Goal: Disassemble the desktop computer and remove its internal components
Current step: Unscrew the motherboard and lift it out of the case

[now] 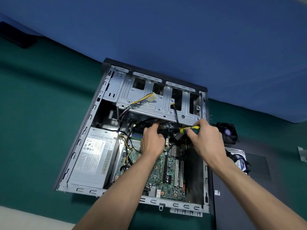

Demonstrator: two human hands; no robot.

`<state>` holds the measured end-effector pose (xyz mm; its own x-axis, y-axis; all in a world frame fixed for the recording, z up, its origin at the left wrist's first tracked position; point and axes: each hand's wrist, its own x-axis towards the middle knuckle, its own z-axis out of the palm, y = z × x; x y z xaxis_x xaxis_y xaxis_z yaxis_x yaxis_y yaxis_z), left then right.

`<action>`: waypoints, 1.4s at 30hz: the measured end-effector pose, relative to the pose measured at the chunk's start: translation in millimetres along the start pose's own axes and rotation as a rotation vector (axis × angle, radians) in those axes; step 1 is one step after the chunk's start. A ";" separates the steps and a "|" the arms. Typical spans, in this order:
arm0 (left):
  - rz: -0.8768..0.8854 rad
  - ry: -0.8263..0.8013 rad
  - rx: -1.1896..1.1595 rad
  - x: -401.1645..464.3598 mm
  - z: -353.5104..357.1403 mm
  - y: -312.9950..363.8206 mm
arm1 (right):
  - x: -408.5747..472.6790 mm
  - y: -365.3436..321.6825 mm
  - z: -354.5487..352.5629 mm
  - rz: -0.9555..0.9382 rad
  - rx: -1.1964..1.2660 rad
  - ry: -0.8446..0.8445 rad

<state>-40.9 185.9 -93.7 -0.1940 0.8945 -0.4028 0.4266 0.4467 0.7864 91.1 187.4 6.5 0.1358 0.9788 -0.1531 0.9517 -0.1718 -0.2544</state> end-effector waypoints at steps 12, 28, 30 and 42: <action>0.026 0.037 0.038 0.0 0.5 0.7 | 2.8 -11.5 -4.0 -0.018 -0.146 0.048; 0.070 0.076 0.063 11.6 -8.2 10.0 | -11.9 -8.5 13.2 -0.015 0.049 0.132; 0.068 0.101 0.079 14.1 -10.1 10.0 | -12.3 -11.0 12.4 0.002 -0.111 0.131; 0.140 0.083 0.160 13.3 -9.3 9.5 | -15.1 -18.5 10.3 0.020 -0.019 0.066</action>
<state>-47.6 202.2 -87.3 -0.1921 0.9490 -0.2499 0.5876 0.3152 0.7453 68.6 174.6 3.7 0.1717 0.9806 -0.0948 0.9537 -0.1895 -0.2336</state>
